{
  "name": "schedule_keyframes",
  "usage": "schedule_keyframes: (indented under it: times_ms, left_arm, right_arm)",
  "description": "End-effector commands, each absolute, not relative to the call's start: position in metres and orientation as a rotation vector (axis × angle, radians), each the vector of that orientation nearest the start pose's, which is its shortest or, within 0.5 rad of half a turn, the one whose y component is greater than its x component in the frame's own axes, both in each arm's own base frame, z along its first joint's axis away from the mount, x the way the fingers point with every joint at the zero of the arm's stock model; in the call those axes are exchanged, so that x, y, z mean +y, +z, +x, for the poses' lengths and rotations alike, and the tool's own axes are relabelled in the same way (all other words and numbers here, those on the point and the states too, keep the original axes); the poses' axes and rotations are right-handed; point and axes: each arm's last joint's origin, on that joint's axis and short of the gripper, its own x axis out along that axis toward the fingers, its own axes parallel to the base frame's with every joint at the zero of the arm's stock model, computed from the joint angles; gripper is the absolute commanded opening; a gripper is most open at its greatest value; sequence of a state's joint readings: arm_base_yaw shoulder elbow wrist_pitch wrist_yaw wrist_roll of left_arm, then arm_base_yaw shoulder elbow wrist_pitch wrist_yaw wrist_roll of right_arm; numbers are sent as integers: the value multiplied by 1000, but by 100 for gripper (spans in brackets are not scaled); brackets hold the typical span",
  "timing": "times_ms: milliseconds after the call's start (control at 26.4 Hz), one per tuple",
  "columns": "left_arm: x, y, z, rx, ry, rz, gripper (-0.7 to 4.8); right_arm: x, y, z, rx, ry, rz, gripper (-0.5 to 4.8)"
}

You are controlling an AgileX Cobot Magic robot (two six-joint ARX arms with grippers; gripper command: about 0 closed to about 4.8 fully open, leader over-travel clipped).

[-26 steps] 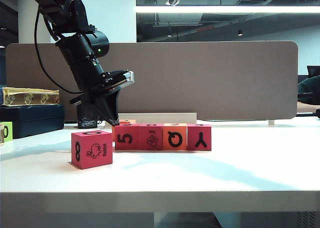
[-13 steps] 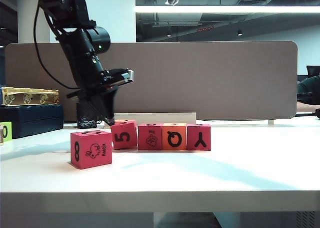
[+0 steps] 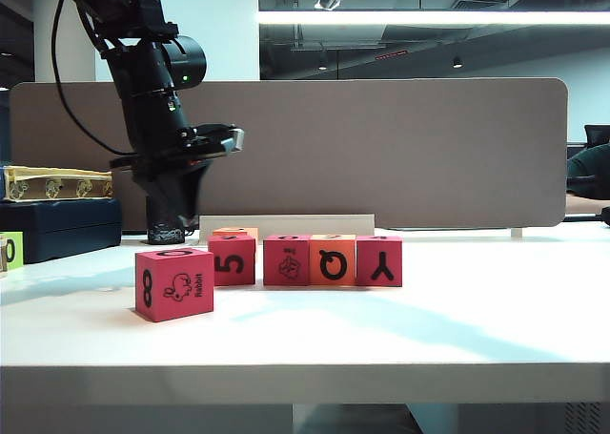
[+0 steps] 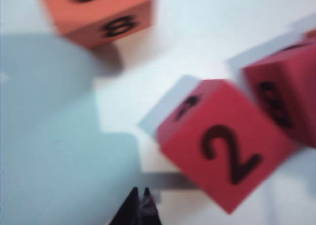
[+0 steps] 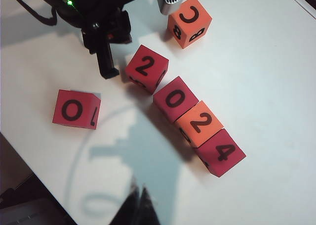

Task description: Select the appropriate blocks from the scattered letter blocks on the table and arrange them in a row to spell out "2024".

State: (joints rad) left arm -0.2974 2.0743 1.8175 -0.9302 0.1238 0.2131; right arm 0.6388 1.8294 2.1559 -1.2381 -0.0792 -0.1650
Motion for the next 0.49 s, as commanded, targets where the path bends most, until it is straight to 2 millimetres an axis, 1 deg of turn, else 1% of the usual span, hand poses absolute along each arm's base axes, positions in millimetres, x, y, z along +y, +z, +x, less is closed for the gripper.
schedule_keyframes:
  times_ms: [38,228,493]
  left_arm:
    - [-131,242,415,1151,-465,291,-6]
    - [-133,238,418,1145,-497,240,-6]
    - [-135,228,423,1153,-493,231,-6]
  right_arm:
    - [216,422,286,817,745,-394,-6]
    - [216,422,286,814,745,-394,-6]
    - [216,422,286,818,745,-394,-6]
